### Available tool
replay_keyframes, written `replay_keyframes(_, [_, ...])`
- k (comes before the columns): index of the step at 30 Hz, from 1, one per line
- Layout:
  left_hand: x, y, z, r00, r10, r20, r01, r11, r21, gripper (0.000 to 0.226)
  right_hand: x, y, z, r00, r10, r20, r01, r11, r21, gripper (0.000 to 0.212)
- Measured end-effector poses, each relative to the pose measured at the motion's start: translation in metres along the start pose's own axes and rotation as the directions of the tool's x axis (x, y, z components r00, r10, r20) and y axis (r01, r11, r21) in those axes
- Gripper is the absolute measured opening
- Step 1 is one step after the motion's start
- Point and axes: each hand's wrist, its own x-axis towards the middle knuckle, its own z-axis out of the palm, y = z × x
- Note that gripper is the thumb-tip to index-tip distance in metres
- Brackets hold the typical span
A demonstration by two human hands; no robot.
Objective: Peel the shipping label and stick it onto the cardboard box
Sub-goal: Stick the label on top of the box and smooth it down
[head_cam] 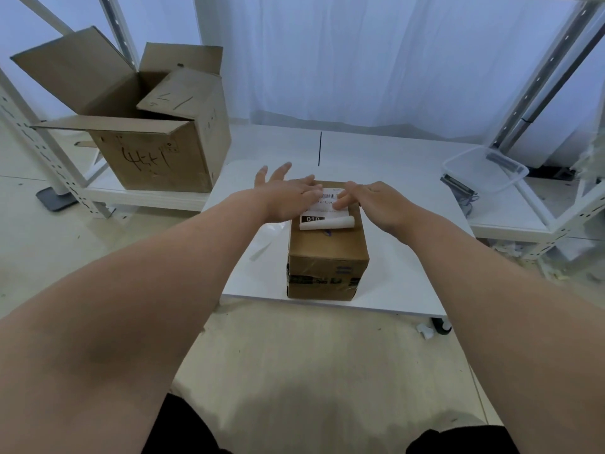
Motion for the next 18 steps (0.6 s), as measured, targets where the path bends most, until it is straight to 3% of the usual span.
replay_keyframes(3, [-0.002, 0.005, 0.004, 0.997, 0.070, 0.028, -0.069, 0.997, -0.014, 0.048, 0.001, -0.003, -0.003, 0.999, -0.044, -0.009, 0.043, 0.994, -0.099, 0.052])
replay_keyframes(9, [0.003, -0.018, 0.007, 0.993, -0.115, -0.008, 0.115, 0.993, 0.021, 0.049, 0.009, -0.009, -0.003, 0.995, -0.093, 0.018, 0.094, 0.946, -0.310, 0.041])
replay_keyframes(11, [0.007, -0.019, 0.007, 0.997, -0.077, 0.002, 0.077, 0.992, -0.102, 0.058, 0.013, -0.005, -0.002, 0.989, -0.146, -0.022, 0.130, 0.930, -0.343, 0.030])
replay_keyframes(14, [0.011, -0.015, 0.007, 1.000, 0.001, 0.008, 0.002, 0.877, -0.480, 0.078, 0.024, 0.008, 0.002, 0.987, -0.100, -0.124, 0.074, 0.977, -0.201, 0.042])
replay_keyframes(16, [0.012, -0.019, 0.010, 1.000, -0.021, 0.009, 0.022, 0.807, -0.590, 0.090, 0.029, 0.013, 0.008, 1.000, -0.014, -0.006, 0.014, 0.998, 0.063, 0.066])
replay_keyframes(18, [0.019, -0.024, 0.012, 0.998, -0.040, 0.039, 0.056, 0.760, -0.647, 0.098, 0.035, 0.016, 0.010, 0.996, 0.038, 0.079, -0.050, 0.986, 0.162, 0.079])
